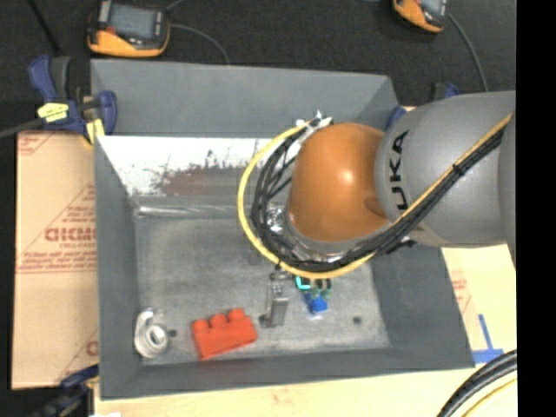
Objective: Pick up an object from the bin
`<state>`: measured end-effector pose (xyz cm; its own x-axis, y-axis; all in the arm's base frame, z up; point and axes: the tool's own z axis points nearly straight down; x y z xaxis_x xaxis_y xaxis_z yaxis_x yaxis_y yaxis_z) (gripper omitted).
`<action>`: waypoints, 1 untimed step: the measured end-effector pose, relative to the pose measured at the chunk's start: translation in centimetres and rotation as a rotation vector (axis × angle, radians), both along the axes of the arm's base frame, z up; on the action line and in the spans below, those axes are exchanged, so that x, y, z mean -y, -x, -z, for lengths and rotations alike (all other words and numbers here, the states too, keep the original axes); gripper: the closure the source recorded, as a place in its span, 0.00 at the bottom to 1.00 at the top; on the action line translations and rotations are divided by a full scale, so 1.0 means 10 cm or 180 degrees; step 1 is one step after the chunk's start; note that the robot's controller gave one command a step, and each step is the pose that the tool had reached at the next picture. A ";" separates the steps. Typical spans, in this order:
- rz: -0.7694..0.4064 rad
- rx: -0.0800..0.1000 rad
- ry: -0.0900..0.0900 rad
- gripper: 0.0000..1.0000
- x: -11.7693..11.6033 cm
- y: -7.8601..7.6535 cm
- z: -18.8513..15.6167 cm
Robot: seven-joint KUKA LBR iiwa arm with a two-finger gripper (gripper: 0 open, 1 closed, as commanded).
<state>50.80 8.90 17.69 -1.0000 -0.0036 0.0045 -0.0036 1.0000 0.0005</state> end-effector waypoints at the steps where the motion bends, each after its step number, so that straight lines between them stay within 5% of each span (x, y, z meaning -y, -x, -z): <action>1: -0.0588 -0.0004 0.0006 0.00 -0.60 0.12 1.07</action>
Offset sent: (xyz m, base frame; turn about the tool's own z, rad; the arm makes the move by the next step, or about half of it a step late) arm -0.0112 0.0605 -0.1049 -0.1825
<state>49.59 14.94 7.01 -0.9823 -0.1871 0.0059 -0.1871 0.9823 -0.0012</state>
